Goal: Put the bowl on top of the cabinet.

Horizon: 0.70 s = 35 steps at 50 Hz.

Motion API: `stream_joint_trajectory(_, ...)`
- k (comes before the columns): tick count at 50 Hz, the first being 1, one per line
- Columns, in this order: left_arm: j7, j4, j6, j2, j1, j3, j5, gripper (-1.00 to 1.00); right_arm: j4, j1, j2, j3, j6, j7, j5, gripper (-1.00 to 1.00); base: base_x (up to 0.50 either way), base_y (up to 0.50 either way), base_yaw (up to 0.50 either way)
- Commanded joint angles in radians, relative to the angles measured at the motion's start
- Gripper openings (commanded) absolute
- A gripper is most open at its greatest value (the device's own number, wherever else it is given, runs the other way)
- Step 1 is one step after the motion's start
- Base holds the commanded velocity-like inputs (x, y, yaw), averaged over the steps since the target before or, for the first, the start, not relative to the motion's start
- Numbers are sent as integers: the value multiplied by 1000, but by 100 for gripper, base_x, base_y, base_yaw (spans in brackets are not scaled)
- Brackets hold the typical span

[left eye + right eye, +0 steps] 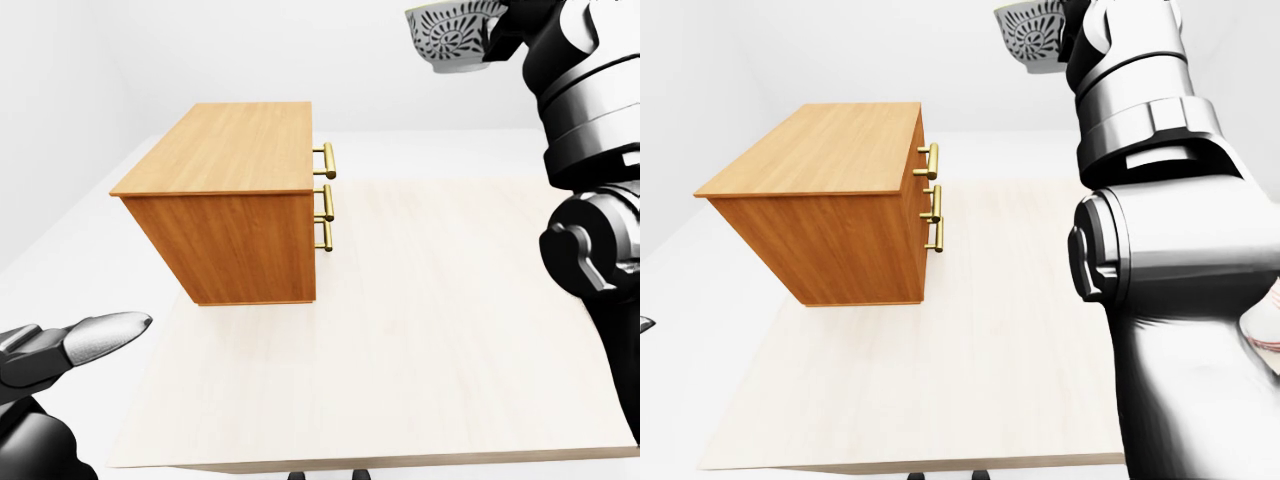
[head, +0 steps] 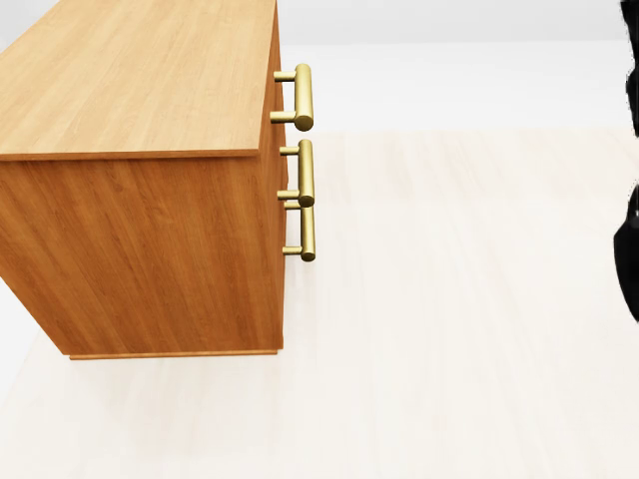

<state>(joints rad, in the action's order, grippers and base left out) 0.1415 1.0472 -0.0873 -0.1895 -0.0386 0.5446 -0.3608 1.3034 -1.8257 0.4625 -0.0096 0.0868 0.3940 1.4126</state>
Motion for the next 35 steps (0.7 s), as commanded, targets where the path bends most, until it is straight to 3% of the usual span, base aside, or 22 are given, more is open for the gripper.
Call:
stream_joint_trajectory(1, -5, 0, 0, 1, -6, 1, -4, 100, 22, -50, -201, -4, 0, -57, -61, -100, 0, 0, 0)
stream_joint_trajectory(3, -9, 0, 0, 5, -2, -3, 0, 100, 21, -57, -258, -10, 0, -66, -97, -100, 0, 0, 0)
stream_joint_trajectory(12, -23, 0, 0, 18, 2, -5, 11, 100, 28, -91, -334, 22, 0, -83, -144, -100, 0, 0, 0)
stream_joint_trajectory(16, -30, -3, 0, 24, 0, -2, 11, 100, 26, -110, -406, 16, 0, -82, -189, -100, 0, 0, 0)
stream_joint_trajectory(35, -25, 0, 0, 20, -3, -1, 1, 100, 18, -142, -512, 29, 0, -52, -278, -100, 0, 0, 0)
